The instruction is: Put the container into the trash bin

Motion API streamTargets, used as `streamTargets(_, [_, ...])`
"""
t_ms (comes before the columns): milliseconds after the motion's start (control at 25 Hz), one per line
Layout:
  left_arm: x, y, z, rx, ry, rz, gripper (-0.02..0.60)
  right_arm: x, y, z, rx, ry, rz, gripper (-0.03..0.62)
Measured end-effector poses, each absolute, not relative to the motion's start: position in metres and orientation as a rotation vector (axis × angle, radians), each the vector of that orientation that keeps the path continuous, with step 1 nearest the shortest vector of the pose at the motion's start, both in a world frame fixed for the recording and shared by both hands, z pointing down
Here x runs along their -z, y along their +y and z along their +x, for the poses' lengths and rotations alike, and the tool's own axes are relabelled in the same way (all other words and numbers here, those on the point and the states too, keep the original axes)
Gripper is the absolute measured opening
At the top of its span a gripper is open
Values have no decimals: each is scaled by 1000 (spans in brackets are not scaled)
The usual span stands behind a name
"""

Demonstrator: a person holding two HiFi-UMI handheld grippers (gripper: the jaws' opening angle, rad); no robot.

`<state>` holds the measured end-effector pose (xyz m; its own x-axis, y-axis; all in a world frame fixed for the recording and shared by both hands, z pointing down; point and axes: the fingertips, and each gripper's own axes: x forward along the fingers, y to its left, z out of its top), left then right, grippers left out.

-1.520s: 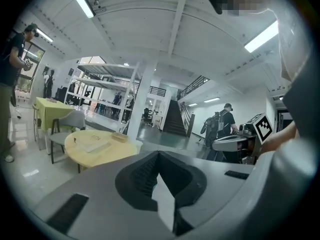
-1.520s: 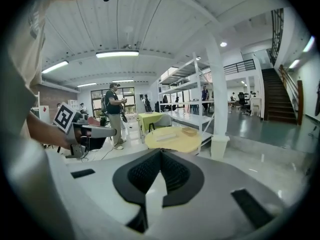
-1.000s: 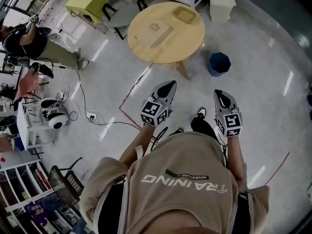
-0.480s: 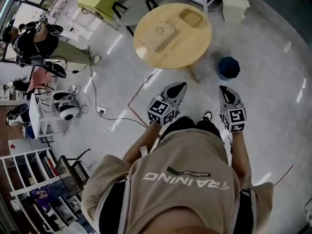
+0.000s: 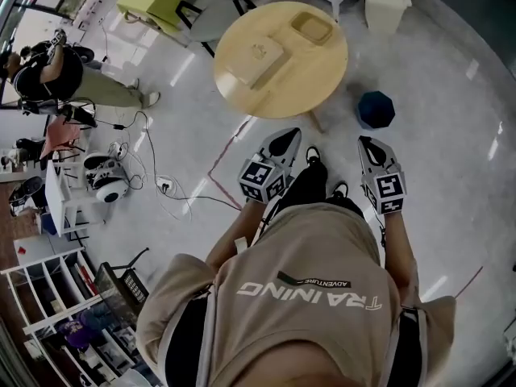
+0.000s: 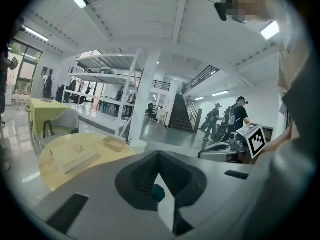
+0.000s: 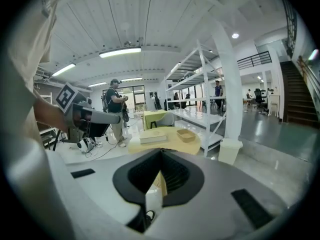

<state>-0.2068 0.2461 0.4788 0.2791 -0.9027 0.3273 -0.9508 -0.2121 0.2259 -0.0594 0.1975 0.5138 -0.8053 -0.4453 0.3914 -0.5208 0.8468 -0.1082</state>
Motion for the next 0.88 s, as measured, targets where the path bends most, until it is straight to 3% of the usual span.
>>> streamTargets(880, [-469,75,-302,-210,-1459,2372,2,-484,60,-169,-158,-2579,888,3])
